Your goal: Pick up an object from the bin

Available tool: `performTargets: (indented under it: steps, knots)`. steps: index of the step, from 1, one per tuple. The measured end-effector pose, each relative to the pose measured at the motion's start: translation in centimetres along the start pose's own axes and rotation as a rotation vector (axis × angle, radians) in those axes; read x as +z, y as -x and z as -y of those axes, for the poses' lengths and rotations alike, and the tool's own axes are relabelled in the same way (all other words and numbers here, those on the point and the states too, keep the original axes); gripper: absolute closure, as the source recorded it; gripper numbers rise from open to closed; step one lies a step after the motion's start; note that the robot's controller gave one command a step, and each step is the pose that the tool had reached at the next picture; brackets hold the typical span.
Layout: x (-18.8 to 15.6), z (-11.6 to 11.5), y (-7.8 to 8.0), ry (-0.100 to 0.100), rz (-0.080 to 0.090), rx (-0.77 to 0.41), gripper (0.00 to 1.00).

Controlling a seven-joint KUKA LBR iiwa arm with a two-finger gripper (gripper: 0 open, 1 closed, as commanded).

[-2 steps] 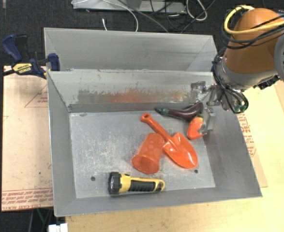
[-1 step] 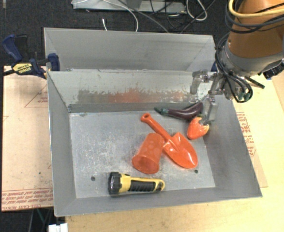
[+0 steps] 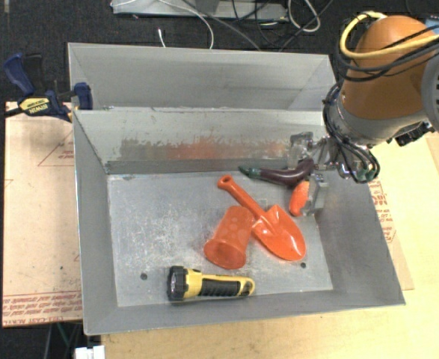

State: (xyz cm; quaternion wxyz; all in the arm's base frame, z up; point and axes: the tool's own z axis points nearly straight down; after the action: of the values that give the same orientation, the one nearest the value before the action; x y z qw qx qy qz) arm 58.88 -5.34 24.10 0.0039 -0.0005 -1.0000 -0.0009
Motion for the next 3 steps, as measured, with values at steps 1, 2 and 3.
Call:
performTargets:
  steps: [1, 2, 3]
  knots:
    - [-0.3, 0.0, 0.2, 0.0, 0.004, 0.009, 0.0]
    - [3.9, 5.0, -0.9, -0.001, -0.001, 0.102, 0.0]
    - [-5.3, 2.4, 0.6, 0.001, 0.009, 0.064, 0.0]
